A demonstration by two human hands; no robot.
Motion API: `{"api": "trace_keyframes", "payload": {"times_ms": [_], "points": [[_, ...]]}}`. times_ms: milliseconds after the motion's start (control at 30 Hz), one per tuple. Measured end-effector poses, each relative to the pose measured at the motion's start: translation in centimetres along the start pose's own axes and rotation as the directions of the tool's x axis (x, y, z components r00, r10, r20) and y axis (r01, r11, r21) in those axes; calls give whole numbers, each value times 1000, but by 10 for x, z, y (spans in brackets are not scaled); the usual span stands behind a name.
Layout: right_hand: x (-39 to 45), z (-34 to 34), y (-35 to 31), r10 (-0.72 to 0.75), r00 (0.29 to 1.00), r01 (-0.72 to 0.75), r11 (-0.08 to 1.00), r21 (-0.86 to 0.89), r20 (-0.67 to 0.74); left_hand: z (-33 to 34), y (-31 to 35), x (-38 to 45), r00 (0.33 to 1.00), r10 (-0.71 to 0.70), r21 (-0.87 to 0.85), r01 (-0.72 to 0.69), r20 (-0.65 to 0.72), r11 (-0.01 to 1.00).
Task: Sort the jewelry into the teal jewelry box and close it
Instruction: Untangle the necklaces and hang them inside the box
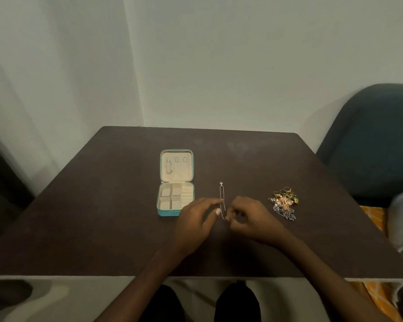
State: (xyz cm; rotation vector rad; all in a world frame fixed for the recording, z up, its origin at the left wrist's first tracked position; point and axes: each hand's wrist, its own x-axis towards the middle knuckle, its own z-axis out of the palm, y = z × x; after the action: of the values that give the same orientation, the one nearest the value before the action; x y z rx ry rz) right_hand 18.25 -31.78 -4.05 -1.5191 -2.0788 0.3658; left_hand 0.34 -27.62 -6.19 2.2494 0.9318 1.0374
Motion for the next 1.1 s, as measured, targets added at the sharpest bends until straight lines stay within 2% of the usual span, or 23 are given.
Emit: {"api": "trace_keyframes", "payload": {"times_ms": [167, 333, 500, 700, 833, 1000, 1100], "points": [[11, -19, -17, 99, 984, -73, 983, 167, -151, -7, 22, 10, 995, -98, -251, 101, 22, 963], [20, -37, -35, 131, 974, -60, 938, 342, -187, -25, 41, 22, 988, -153, -455, 137, 2, 880], [21, -50, -55, 120, 979, -34, 893, 448, -165, -43, 52, 27, 984, -175, -480, 147, -14, 865], [23, -58, -73, 192, 980, -127, 814, 568, -57, -61, 62, 26, 983, -181, -375, 154, -38, 914], [24, -68, -88, 202, 979, -152, 700, 697, 11, -72, 75, 26, 980, -198, -495, 180, 17, 850], [25, -77, -100, 193, 981, -134, 646, 751, 9, -83, 88, 26, 987, -155, -564, 148, 35, 812], [25, -79, -104, 204, 979, -130, 582, 802, 11, -88, 95, 24, 979, -192, -658, 191, 72, 728]]}}
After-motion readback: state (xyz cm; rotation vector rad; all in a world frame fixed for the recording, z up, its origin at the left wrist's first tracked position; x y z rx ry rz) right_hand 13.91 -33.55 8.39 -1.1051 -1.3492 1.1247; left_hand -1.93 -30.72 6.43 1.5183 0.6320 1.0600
